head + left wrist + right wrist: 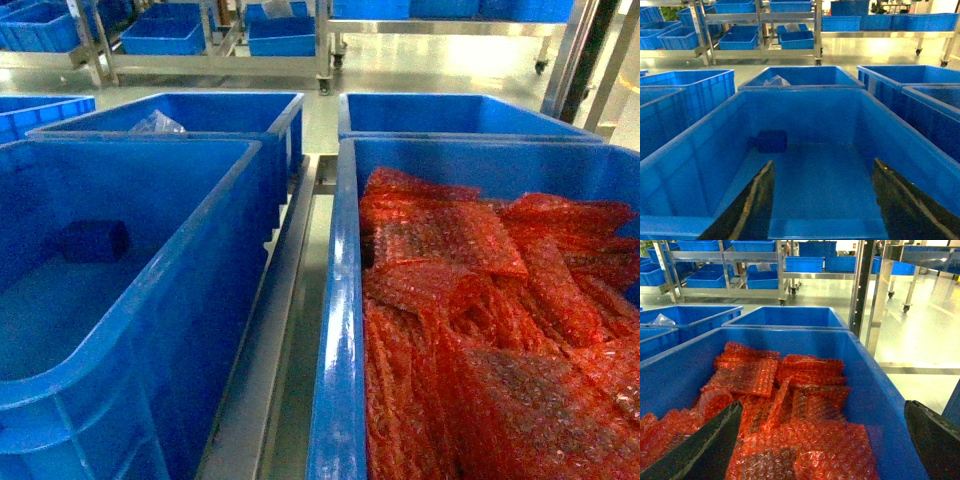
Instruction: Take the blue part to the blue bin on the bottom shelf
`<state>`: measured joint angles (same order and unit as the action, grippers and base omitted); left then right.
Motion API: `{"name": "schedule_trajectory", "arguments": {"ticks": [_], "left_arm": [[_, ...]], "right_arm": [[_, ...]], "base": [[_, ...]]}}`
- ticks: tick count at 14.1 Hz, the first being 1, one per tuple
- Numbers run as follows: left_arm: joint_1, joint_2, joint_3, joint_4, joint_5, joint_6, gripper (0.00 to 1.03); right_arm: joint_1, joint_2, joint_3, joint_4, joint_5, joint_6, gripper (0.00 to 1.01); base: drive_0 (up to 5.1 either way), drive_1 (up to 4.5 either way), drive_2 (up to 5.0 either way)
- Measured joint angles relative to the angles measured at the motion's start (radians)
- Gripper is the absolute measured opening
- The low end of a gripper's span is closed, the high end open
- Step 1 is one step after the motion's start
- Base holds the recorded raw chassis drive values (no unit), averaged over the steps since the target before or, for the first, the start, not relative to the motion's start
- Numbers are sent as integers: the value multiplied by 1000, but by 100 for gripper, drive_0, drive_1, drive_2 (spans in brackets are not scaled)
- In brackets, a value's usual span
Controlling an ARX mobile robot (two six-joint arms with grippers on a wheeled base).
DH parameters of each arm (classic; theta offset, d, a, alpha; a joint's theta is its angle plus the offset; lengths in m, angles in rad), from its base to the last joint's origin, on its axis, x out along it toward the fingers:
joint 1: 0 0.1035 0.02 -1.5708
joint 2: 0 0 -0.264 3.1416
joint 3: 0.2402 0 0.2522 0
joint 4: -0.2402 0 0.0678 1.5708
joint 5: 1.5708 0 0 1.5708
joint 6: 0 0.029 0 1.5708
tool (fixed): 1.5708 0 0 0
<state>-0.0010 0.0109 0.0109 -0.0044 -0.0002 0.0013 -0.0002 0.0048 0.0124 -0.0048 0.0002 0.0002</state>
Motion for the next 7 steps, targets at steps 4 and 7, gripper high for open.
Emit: {"name": "schedule_trajectory", "arguments": {"ticks": [4, 7], "left_arm": [[0, 0, 0, 0, 0, 0, 98], [0, 0, 0, 1, 0, 0, 98]], "right_arm": [[0, 0, 0, 0, 0, 0, 98], [0, 0, 0, 0, 0, 0, 98]], "base": [[5, -399, 410], [7, -397, 412]]}}
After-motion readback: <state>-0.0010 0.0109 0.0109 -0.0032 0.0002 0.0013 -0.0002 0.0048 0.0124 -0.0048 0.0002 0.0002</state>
